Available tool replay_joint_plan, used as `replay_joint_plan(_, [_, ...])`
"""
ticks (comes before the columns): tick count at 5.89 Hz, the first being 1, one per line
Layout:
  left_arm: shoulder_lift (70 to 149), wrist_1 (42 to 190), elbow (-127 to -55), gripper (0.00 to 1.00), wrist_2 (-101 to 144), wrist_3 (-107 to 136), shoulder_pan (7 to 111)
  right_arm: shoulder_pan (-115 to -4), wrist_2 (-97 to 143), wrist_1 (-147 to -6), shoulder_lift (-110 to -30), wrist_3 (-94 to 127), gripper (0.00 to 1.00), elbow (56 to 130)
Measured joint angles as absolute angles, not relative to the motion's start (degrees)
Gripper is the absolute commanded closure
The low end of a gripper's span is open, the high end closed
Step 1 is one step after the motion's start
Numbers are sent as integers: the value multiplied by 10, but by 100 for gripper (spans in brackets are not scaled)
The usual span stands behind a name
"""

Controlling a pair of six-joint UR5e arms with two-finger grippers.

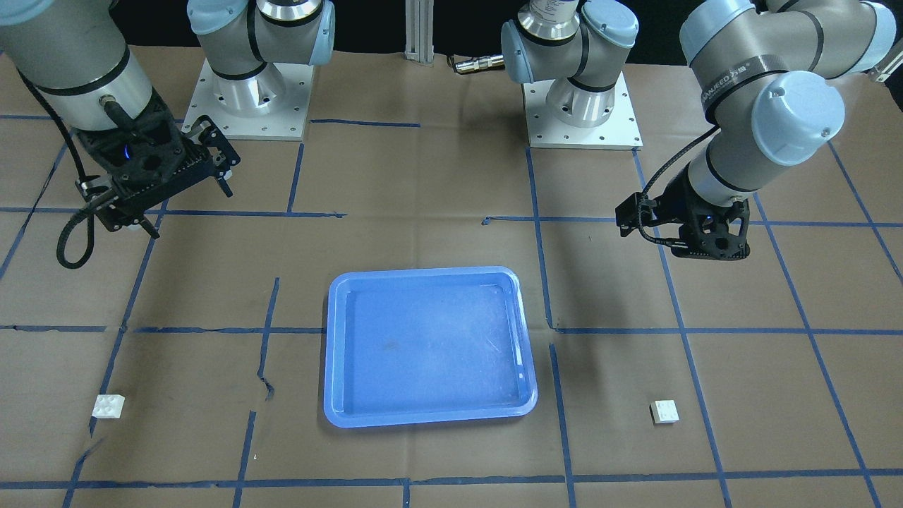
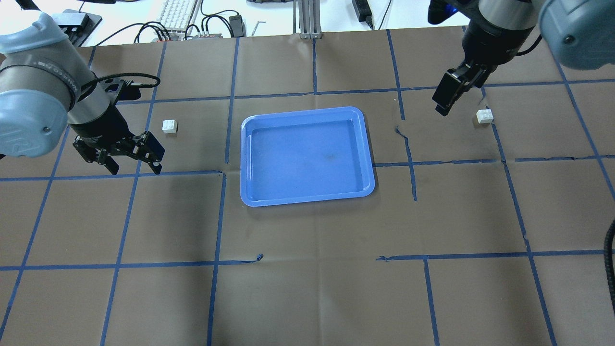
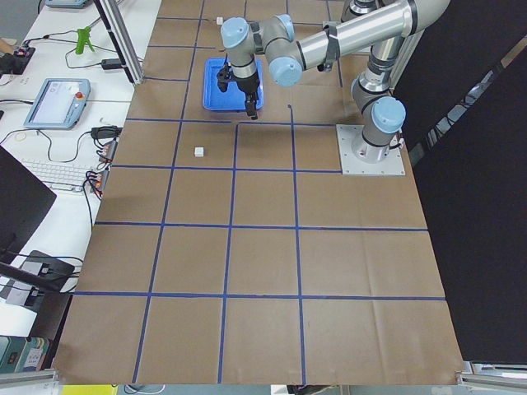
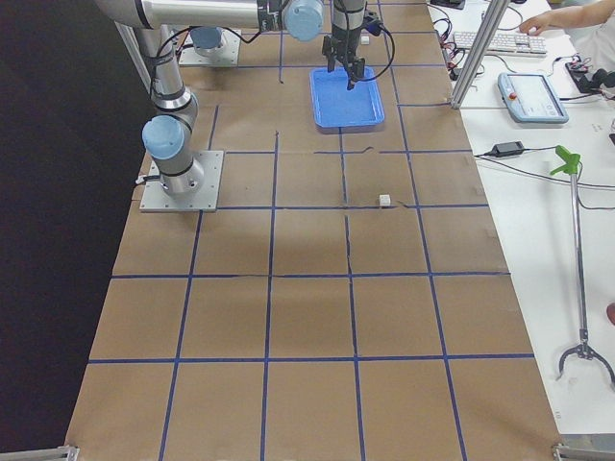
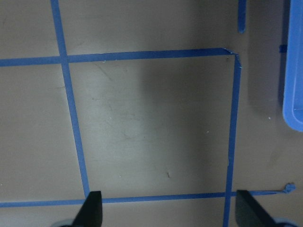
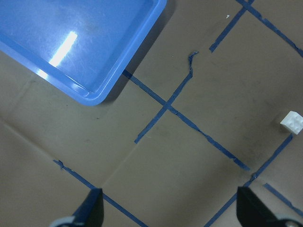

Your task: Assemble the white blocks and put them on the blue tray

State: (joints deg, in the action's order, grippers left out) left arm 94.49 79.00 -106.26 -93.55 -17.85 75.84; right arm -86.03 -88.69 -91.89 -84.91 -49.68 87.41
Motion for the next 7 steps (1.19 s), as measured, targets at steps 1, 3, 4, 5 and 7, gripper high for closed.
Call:
replay_joint_plan(1, [946,732,-1097,1,-959,-225,752,-835,-885,-937,-833,-628,0,872])
replay_joint_plan(3, [959,656,-1129,1,-972,-419,732,-777,-882,-980,-782,-860,0,849])
replay_joint_plan(4, [988,637,-1119,1,-963,-517,724,-756,-881,-994,-736,-949,0,807])
replay_joint_plan(5, [1035,622,-1084,1,-943,-604,721,-745,-881,-998,-680,-1026,0,746])
replay_joint_plan(7, [1119,610,-1000,1,-917,-782,721,-726,-881,-994,-601,-1117,0,668])
